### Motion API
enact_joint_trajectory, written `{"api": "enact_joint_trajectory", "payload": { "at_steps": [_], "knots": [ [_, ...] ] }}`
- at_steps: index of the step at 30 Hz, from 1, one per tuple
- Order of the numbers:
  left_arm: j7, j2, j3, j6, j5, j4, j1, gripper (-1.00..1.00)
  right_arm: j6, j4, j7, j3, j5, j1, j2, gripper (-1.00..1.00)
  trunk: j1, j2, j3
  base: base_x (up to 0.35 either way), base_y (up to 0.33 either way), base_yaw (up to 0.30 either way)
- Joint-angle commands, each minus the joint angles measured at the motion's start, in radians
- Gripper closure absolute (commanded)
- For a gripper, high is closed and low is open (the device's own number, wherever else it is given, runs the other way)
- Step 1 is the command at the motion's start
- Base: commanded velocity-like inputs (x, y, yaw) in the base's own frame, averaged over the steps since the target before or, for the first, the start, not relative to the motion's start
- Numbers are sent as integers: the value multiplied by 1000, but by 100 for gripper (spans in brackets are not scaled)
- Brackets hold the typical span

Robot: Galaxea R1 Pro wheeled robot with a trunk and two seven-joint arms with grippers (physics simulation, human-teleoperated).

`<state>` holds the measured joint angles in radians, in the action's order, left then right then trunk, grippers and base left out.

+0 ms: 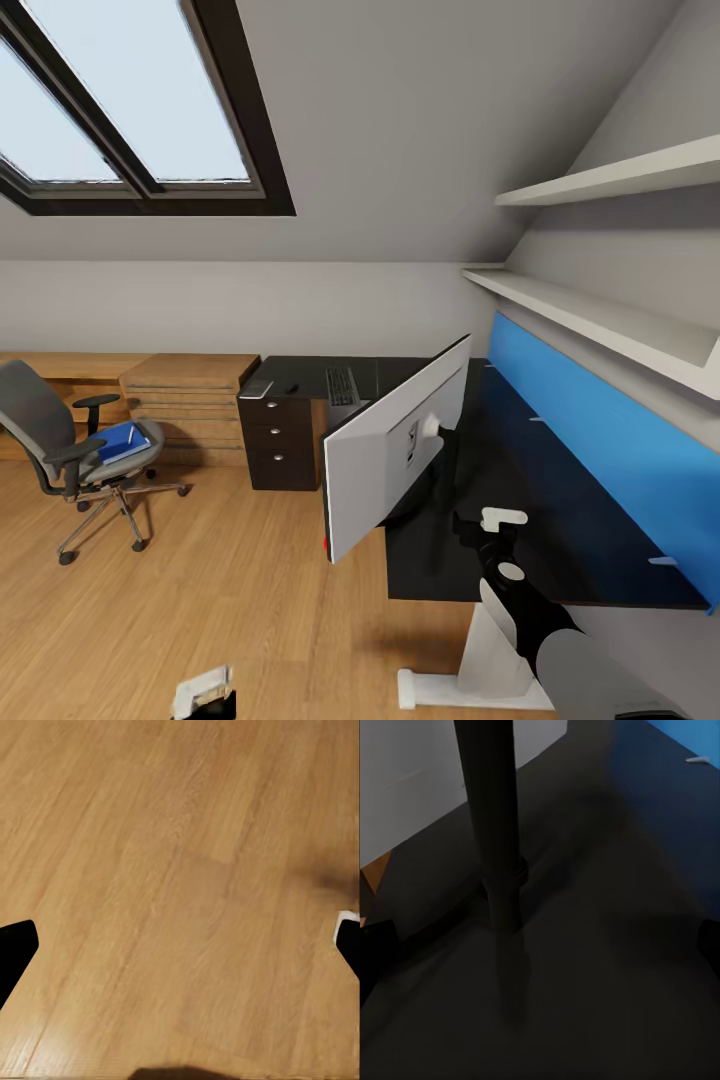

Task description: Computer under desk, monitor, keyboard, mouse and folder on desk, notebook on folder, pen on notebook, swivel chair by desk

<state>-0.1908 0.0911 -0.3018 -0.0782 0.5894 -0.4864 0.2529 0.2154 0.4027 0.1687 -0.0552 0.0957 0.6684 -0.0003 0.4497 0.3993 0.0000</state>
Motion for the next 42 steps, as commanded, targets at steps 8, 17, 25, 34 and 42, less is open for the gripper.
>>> {"api": "enact_joint_trajectory", "payload": {
  "at_steps": [8, 17, 25, 34, 42],
  "knots": [
    [-317, -3, 144, 492, 22, -516, 0, -100, 5, -2, 4, -6, 9, 0, 16, -100, 0, 1, -1, 0, 0, 0],
    [-345, -25, 158, 503, 40, -456, -1, -100, 8, 0, -3, -5, 9, -2, 17, -100, 0, 1, -1, 100, 16, 0],
    [-347, -21, 161, 469, 38, -452, -1, -100, 9, -2, -4, -11, -76, -3, 19, -100, 0, 1, -1, 156, 11, 0],
    [-348, -22, 161, 460, 38, -452, -1, -100, 30, -3, -3, -12, -91, -3, 17, -100, 0, 1, -1, 177, 1, 0],
    [-349, -22, 161, 450, 37, -452, -1, -100, 32, -51, -1, -9, -89, -3, 15, -100, 0, 1, -1, 202, 0, 0]
  ]
}}
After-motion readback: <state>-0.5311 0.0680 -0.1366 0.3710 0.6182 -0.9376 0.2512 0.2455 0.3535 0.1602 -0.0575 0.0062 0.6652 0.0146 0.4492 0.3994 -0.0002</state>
